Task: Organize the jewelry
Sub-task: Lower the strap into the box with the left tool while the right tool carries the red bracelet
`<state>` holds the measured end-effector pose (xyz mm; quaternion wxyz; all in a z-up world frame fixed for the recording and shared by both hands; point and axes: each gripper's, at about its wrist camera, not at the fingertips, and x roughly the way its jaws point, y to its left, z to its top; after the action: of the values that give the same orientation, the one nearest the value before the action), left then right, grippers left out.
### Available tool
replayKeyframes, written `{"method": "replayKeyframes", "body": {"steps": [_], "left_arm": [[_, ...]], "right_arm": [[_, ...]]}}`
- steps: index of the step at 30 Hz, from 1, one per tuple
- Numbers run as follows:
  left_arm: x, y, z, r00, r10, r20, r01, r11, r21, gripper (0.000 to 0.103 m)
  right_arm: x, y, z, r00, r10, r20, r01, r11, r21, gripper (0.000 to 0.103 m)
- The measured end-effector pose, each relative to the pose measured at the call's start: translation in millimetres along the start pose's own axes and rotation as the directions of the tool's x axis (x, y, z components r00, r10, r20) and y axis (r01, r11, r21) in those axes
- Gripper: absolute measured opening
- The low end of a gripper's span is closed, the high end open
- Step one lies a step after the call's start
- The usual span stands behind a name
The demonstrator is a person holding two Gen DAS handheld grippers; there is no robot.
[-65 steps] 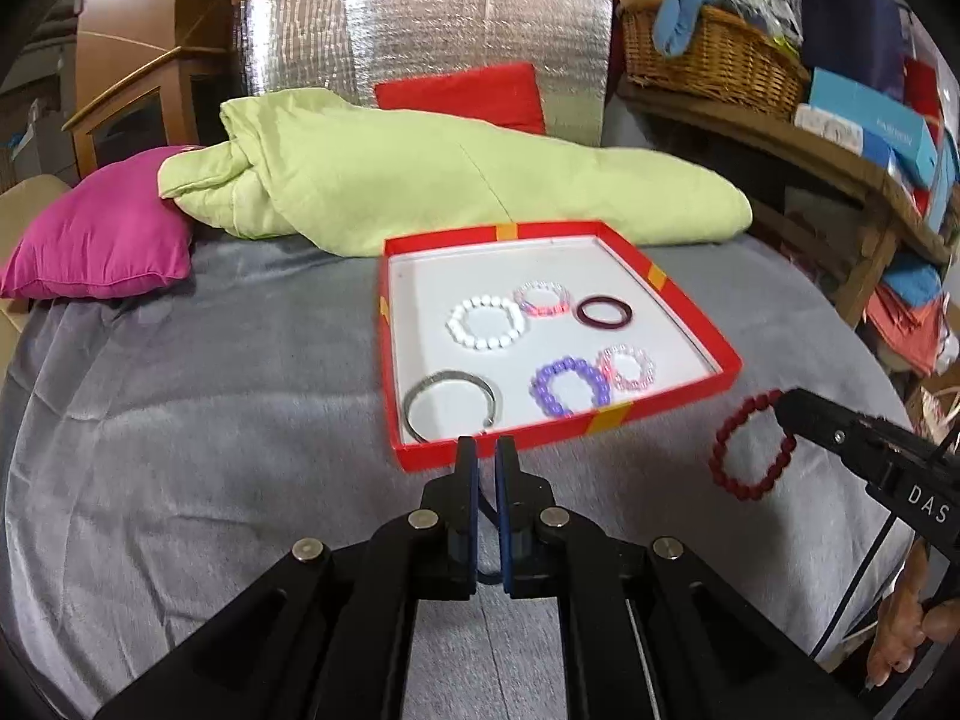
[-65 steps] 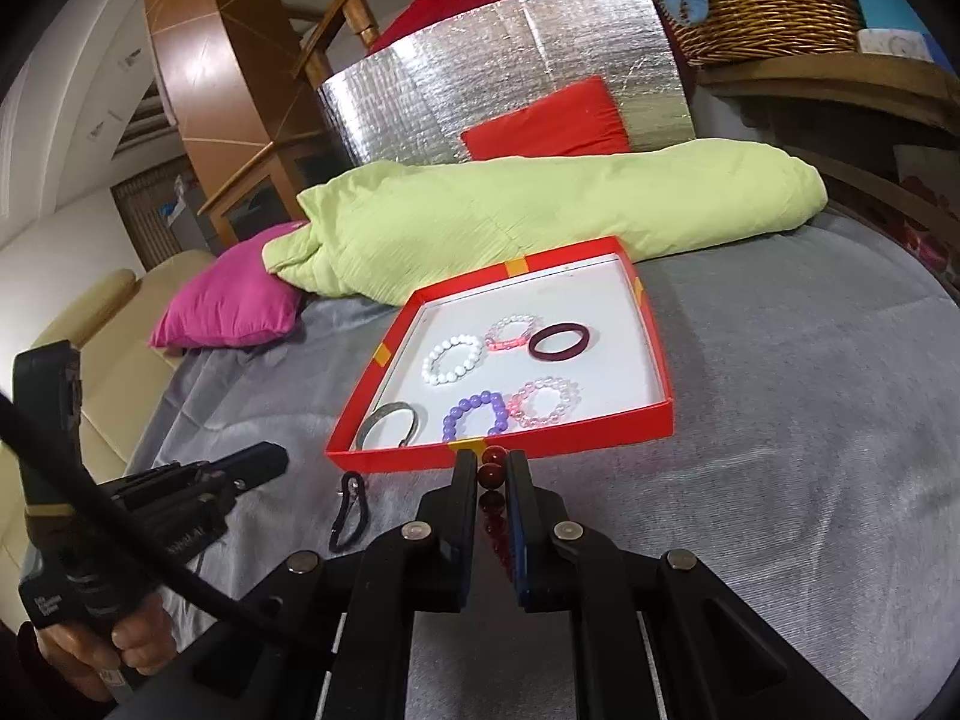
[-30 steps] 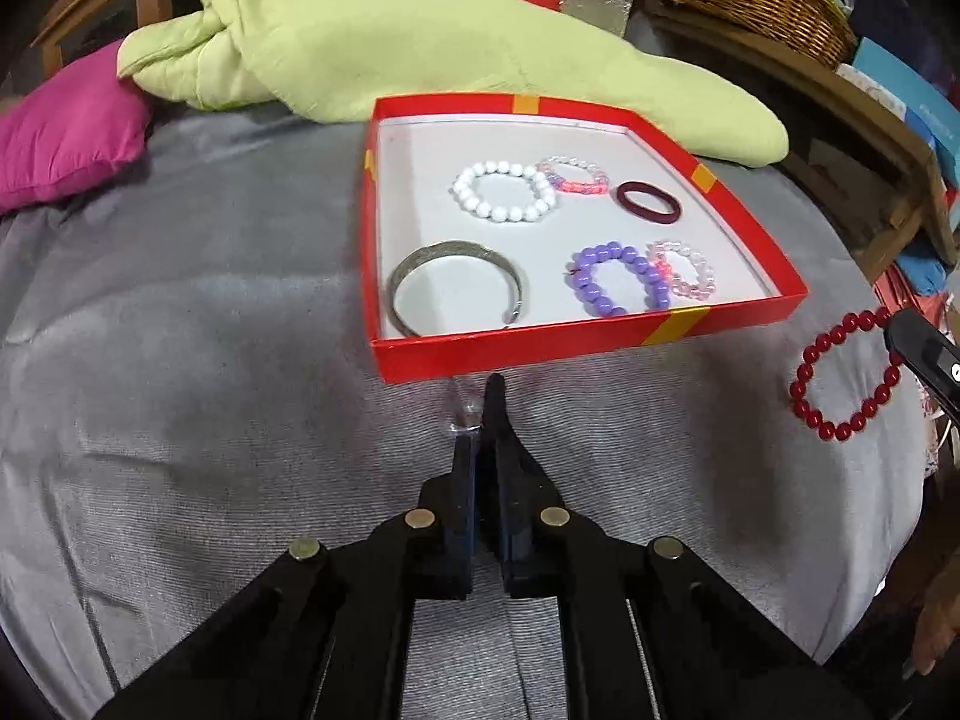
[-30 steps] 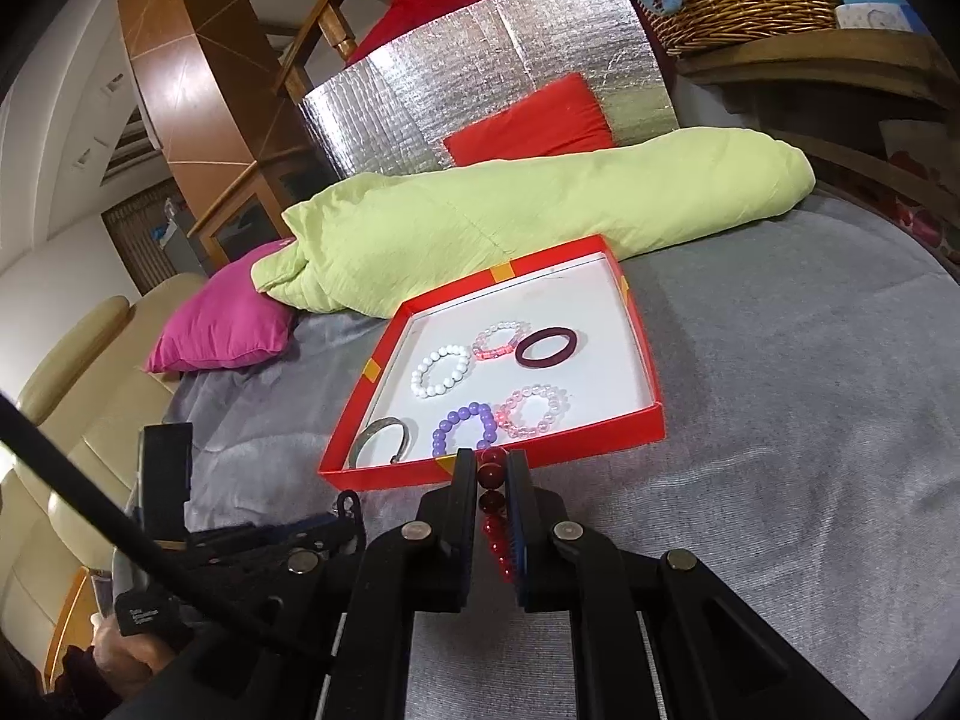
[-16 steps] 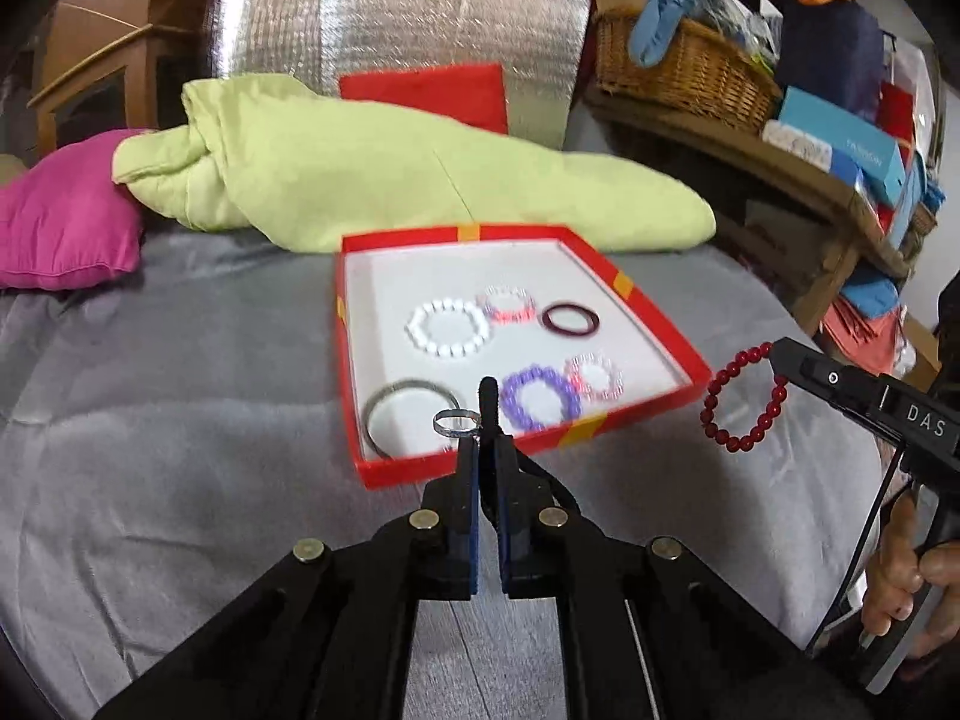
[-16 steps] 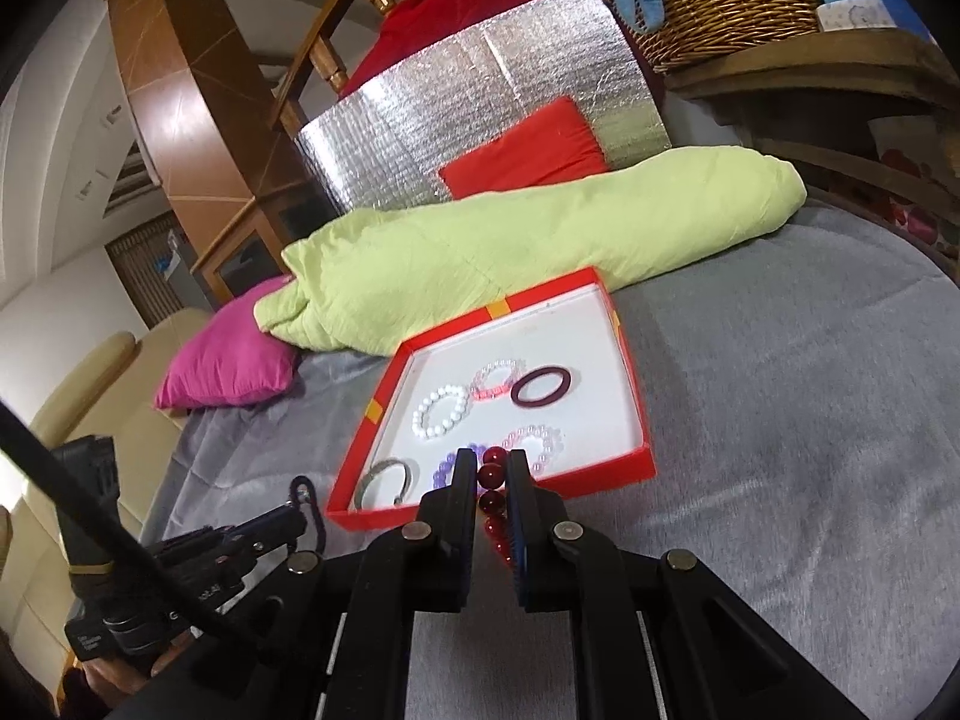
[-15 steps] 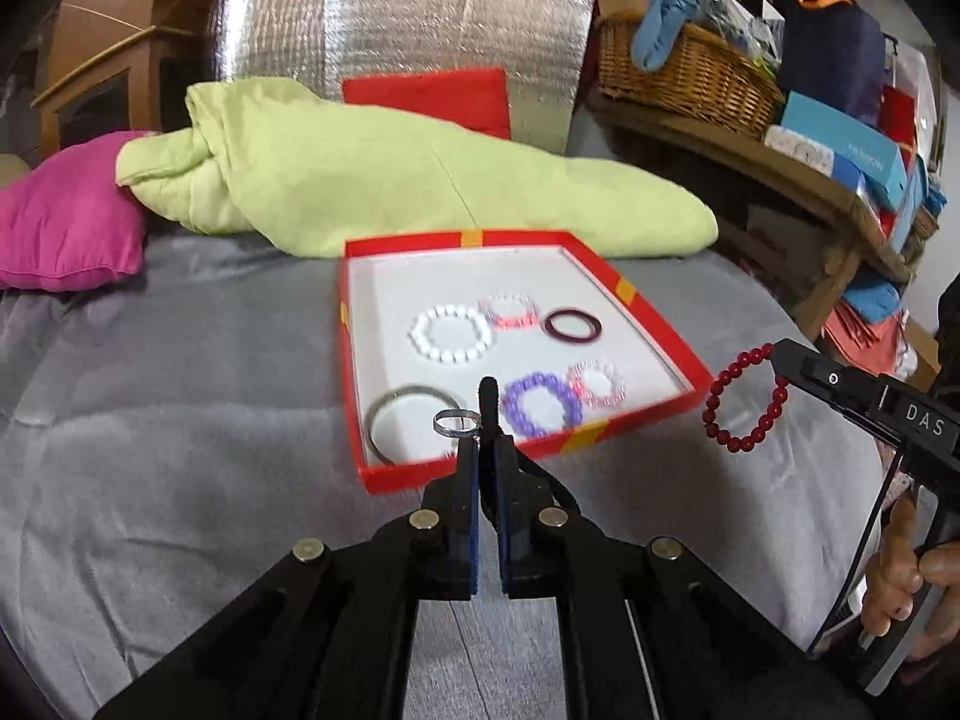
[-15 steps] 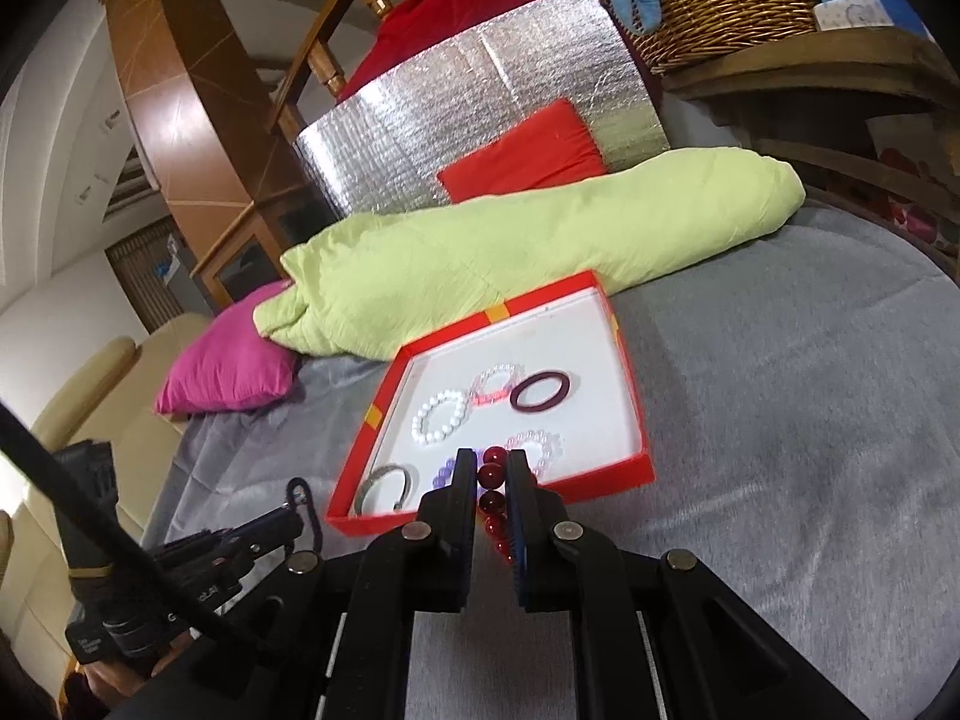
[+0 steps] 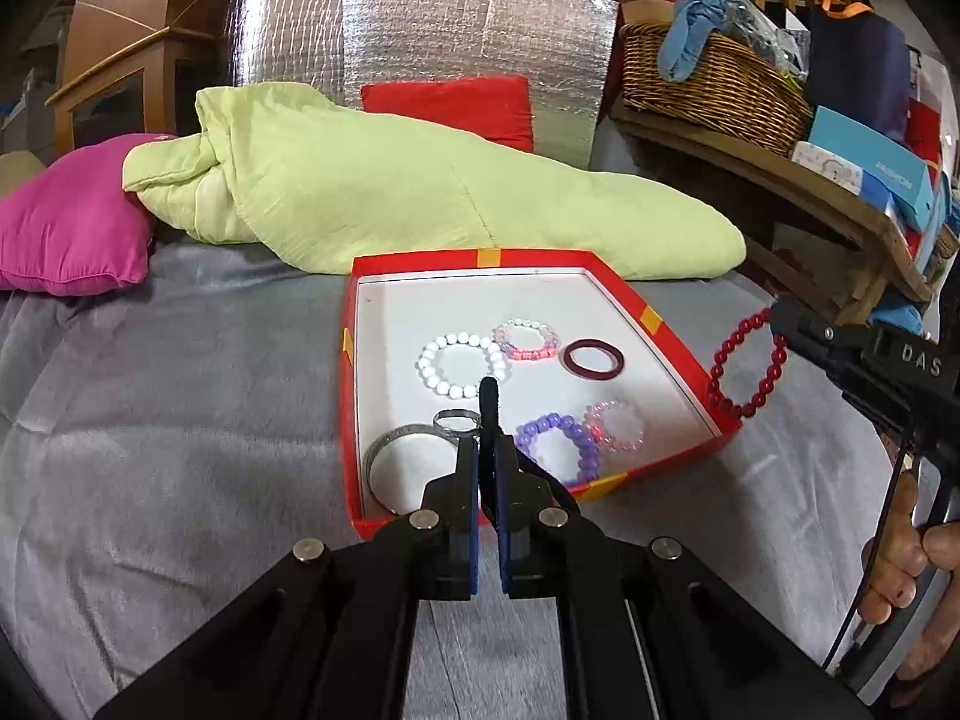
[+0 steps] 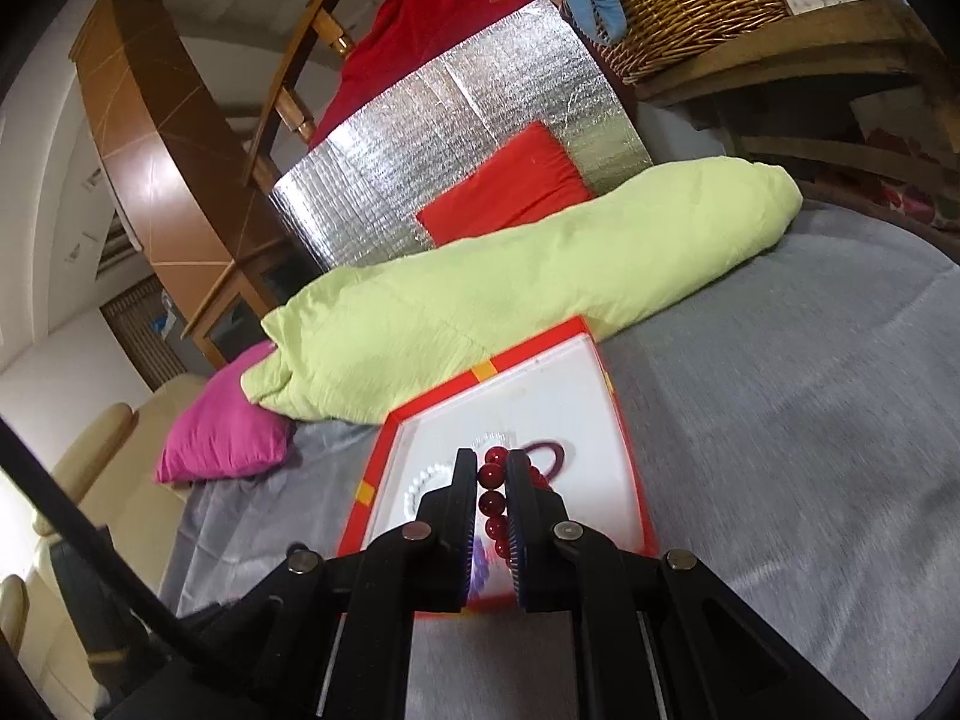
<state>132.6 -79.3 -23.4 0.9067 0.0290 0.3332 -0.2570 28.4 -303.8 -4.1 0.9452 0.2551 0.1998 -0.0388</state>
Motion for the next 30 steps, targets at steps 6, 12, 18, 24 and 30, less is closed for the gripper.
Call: {"method": "replayKeyframes", "body": {"steps": [6, 12, 18, 24, 30], "left_arm": [[18.0, 3.1, 9.4, 1.000, 0.028, -0.005, -0.028, 1.000, -0.012, 0.005], [37.9, 0.5, 13.2, 0.999, 0.002, -0.035, -0.003, 0.999, -0.044, 0.005], [46.1, -9.6, 11.4, 0.999, 0.011, -0.045, -0.012, 1.000, -0.019, 0.005], [52.8, -11.8, 10.7, 0.998, 0.019, -0.062, -0.020, 1.000, -0.016, 0.005], [56.7, -13.3, 9.7, 0.996, 0.046, -0.076, -0.046, 0.999, -0.006, 0.005]], "right_arm": [[29.0, -1.3, 9.2, 1.000, -0.005, -0.003, 0.005, 1.000, 0.026, 0.010], [49.8, -10.6, 5.1, 0.999, -0.026, -0.041, 0.028, 0.998, 0.048, 0.010], [55.0, -18.8, 3.0, 0.998, -0.030, -0.049, 0.033, 0.997, 0.065, 0.010], [62.9, -26.6, -0.6, 0.997, -0.029, -0.072, 0.036, 0.995, 0.097, 0.010], [65.4, -25.6, -0.7, 0.997, -0.027, -0.074, 0.034, 0.995, 0.092, 0.010]]}}
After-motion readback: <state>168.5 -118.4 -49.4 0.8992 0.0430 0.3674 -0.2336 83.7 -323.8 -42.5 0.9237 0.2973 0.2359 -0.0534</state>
